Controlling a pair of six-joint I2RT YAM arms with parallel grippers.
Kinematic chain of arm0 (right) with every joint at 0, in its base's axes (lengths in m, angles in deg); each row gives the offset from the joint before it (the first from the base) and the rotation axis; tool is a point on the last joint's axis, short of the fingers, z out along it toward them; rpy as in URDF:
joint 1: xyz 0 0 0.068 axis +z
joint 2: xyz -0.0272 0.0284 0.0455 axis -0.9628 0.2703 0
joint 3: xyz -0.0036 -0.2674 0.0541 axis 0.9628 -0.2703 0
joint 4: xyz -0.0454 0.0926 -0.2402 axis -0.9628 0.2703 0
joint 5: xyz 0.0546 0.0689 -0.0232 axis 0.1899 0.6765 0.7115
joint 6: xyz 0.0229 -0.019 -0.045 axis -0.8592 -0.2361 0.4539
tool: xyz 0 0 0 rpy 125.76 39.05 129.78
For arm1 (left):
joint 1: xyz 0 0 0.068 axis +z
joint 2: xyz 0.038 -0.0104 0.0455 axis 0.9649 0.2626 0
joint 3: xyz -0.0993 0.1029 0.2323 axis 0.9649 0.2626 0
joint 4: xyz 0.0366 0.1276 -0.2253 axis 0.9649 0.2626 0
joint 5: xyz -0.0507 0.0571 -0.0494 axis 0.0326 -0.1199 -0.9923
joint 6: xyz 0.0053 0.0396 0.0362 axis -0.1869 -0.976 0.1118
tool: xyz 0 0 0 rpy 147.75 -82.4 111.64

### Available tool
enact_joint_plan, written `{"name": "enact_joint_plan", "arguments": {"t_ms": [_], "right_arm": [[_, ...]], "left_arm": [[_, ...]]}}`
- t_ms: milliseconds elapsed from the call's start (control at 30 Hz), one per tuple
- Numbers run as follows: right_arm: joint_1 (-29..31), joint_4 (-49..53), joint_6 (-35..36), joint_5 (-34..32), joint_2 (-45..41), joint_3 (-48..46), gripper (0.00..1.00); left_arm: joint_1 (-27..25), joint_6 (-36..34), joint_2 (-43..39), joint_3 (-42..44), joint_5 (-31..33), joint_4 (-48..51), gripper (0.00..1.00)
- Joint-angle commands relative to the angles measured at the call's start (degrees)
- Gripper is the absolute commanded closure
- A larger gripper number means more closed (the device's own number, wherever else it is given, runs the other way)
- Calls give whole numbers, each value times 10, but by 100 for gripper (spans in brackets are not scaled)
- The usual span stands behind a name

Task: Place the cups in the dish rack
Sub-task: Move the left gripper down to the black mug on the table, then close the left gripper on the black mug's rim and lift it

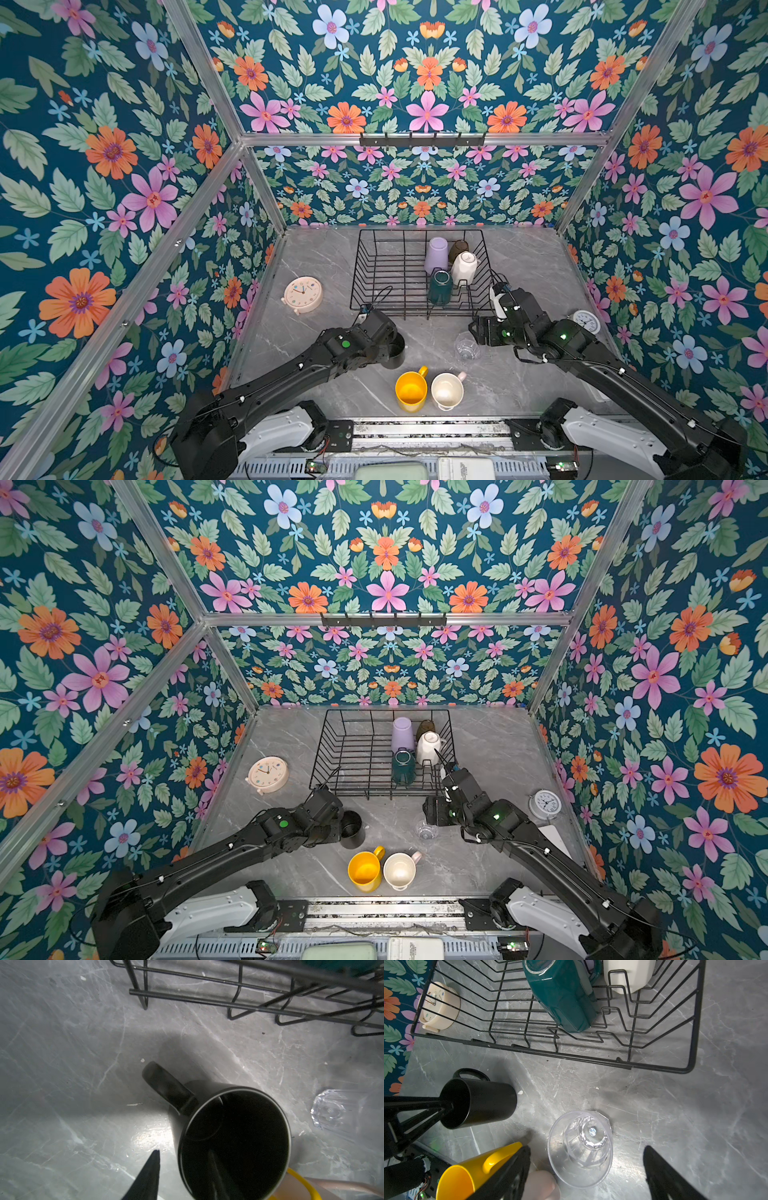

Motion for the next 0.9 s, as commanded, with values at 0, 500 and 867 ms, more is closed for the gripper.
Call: {"name": "enact_joint_plan", "arguments": {"t_ms": [0, 500, 867], "right_arm": [[0, -11, 7, -6, -7, -5, 15], [0, -37, 14, 14, -27, -28, 15], [0, -44, 18, 24, -30, -28, 15]], "left_arm": [[0, 4, 10, 0, 25, -15, 62], [0, 6, 45, 13, 47, -31, 74], [1, 25, -2, 36, 82, -7, 100]]}}
